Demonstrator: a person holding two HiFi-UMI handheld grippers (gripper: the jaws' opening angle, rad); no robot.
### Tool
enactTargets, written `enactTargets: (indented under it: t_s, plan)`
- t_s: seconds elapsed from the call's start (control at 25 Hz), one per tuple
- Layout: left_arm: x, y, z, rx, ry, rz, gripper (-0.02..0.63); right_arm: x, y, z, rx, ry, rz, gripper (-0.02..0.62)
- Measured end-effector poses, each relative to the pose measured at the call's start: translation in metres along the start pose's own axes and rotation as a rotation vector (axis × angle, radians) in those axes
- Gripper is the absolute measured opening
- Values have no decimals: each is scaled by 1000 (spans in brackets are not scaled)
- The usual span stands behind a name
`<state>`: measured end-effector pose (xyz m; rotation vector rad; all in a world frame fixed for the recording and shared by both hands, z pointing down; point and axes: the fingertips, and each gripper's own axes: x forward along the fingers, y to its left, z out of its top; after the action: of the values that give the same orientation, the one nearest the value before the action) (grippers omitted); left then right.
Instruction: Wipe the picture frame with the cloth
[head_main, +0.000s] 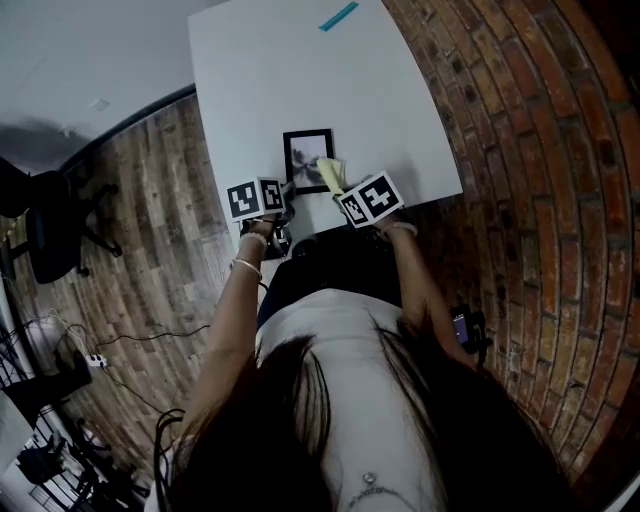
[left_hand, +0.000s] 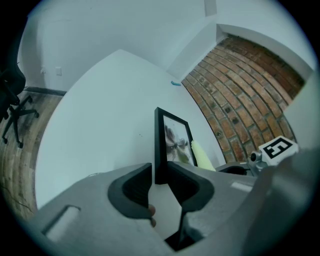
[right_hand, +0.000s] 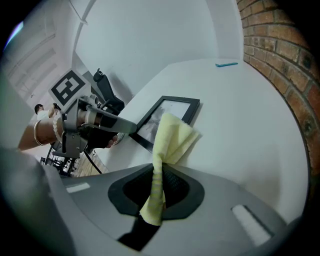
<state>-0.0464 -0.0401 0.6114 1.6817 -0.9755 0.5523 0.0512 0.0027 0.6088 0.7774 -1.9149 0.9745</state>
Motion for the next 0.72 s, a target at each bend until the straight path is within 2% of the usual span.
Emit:
enactTargets:
  t_s: [0.4, 0.72]
  plan:
    - [2, -2, -4, -10, 4, 11, 98, -2, -3, -3, -5, 0, -10, 36]
    - [3, -4, -7, -56, -25, 6, 98, 2, 3, -1, -33, 4, 9, 37]
